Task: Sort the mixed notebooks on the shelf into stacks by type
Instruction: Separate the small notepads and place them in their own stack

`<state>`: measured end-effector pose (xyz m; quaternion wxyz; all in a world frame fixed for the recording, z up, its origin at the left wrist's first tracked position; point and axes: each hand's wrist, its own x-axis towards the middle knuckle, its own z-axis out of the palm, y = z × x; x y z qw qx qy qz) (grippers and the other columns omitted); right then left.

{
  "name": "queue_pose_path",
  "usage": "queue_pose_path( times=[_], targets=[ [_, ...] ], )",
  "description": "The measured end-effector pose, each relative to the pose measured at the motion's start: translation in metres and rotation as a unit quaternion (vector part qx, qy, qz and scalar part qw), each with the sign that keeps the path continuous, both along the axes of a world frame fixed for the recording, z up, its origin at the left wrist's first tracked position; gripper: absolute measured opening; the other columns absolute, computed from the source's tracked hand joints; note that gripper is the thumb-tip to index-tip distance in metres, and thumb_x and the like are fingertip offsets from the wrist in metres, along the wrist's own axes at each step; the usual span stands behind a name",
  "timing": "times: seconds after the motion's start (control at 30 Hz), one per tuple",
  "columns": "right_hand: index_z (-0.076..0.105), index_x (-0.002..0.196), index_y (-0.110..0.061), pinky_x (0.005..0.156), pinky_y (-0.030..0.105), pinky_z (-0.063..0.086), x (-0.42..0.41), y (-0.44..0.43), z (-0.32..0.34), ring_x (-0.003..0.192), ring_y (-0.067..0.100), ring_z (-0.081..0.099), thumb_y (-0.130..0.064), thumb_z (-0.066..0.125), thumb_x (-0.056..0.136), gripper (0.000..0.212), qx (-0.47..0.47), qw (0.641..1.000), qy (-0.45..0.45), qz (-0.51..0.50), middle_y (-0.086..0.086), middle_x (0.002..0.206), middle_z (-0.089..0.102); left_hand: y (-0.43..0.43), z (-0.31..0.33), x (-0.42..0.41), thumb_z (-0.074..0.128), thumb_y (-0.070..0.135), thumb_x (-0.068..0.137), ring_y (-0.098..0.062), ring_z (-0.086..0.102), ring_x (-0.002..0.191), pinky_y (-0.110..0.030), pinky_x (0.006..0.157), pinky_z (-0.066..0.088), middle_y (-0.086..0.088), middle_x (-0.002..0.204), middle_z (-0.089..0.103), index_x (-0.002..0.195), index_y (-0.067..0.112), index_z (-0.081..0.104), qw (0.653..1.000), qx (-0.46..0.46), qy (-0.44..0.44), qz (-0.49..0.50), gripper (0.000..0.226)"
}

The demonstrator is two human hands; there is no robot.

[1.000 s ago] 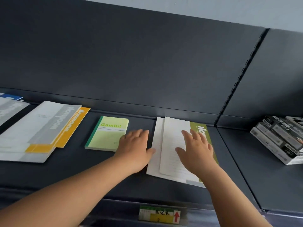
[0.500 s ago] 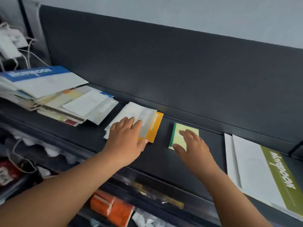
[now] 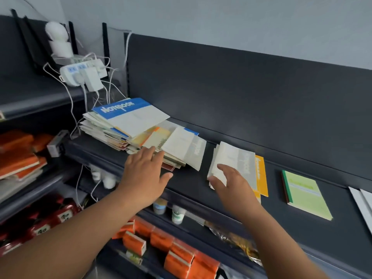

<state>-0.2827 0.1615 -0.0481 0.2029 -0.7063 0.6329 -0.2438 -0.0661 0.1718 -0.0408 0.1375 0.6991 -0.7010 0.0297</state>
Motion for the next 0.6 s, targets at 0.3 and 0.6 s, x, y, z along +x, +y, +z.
queue_pose_path(
  times=[0.3, 0.6],
  targets=[
    [0.036, 0.149, -0.019, 0.099, 0.027, 0.036, 0.031, -0.046, 0.009, 0.134, 0.020, 0.044, -0.039, 0.048, 0.100, 0.055, 0.059, 0.991, -0.113, -0.048, 0.000, 0.151, 0.043, -0.033, 0.002, 0.025, 0.037, 0.054, 0.096, -0.025, 0.015, 0.145, -0.042, 0.117, 0.014, -0.004, 0.158, 0.021, 0.150, 0.022, 0.022, 1.000, -0.003, -0.017, -0.006, 0.065],
    [0.026, 0.151, -0.020, 0.096, 0.040, 0.052, 0.034, -0.112, -0.001, 0.099, 0.023, 0.062, -0.039, 0.053, 0.096, 0.064, 0.211, 0.940, -0.252, -0.090, 0.002, 0.110, 0.057, -0.085, -0.001, 0.009, 0.031, 0.055, 0.098, -0.023, 0.005, 0.149, -0.041, 0.119, 0.004, -0.001, 0.161, 0.016, 0.152, 0.023, 0.019, 0.998, 0.045, -0.032, -0.028, 0.064]
  ],
)
